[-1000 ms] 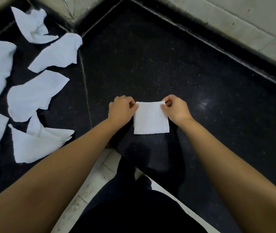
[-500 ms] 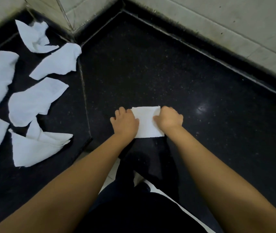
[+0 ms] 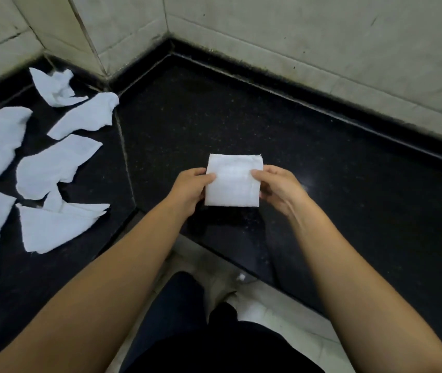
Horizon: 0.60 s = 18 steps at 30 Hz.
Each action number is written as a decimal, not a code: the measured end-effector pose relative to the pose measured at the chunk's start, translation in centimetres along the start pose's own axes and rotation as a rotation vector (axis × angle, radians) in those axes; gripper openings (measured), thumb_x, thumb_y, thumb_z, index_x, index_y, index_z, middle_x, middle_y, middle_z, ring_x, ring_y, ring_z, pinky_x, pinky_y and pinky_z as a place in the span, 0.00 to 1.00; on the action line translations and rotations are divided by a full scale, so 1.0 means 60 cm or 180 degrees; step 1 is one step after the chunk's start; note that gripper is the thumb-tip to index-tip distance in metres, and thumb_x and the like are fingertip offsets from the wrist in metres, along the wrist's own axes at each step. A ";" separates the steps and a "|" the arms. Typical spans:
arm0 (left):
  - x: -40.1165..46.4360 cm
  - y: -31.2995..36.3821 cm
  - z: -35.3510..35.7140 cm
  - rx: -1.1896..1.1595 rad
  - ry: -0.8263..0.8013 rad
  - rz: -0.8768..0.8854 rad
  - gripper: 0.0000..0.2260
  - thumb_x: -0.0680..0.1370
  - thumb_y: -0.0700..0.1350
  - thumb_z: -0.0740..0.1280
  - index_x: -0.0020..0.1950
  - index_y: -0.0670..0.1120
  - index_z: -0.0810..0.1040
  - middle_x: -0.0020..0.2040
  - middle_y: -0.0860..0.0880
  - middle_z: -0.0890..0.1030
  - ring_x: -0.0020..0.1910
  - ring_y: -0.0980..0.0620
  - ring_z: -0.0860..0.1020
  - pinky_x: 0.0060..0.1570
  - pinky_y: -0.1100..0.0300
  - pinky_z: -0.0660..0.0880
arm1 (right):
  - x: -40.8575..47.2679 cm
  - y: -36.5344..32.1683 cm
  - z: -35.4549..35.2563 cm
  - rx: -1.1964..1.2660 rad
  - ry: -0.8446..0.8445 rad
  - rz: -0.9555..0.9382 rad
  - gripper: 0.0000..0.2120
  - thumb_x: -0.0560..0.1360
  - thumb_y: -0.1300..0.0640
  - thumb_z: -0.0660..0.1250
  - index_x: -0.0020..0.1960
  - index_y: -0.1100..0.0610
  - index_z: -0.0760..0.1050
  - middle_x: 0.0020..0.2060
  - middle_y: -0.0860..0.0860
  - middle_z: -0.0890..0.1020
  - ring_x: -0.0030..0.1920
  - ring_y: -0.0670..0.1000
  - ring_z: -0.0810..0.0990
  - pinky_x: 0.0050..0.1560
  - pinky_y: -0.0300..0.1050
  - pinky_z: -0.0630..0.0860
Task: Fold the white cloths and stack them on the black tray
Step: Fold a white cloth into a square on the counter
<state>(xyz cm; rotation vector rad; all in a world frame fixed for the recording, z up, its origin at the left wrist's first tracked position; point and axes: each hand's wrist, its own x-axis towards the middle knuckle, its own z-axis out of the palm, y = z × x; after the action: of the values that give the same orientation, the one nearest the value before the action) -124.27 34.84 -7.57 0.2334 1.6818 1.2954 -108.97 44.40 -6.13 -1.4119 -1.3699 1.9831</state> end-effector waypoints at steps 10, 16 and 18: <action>-0.135 -0.049 0.111 0.0630 -0.1678 -0.0055 0.04 0.78 0.41 0.65 0.50 0.45 0.79 0.50 0.48 0.83 0.49 0.50 0.80 0.54 0.51 0.78 | -0.245 0.118 -0.116 0.1078 0.1370 -0.0395 0.04 0.77 0.61 0.65 0.49 0.56 0.78 0.46 0.53 0.83 0.46 0.52 0.81 0.50 0.51 0.78; -0.255 -0.147 0.191 0.1287 -0.2315 0.0081 0.06 0.79 0.42 0.62 0.48 0.45 0.78 0.45 0.47 0.80 0.43 0.50 0.78 0.47 0.55 0.78 | -0.411 0.244 -0.157 0.1492 0.2227 -0.0239 0.04 0.77 0.61 0.64 0.48 0.56 0.78 0.46 0.52 0.82 0.46 0.53 0.80 0.50 0.50 0.78; -0.299 -0.182 0.228 0.1460 -0.2572 0.0051 0.07 0.79 0.41 0.62 0.45 0.46 0.78 0.45 0.46 0.79 0.44 0.49 0.77 0.46 0.54 0.78 | -0.466 0.281 -0.183 0.1722 0.2526 -0.0242 0.04 0.77 0.60 0.64 0.47 0.55 0.77 0.45 0.52 0.82 0.46 0.52 0.79 0.50 0.48 0.77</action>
<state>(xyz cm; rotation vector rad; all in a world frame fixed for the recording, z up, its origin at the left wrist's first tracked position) -100.36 27.48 -6.05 0.9103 1.2281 0.6499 -83.08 21.74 -6.05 -1.5654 -0.4810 1.3318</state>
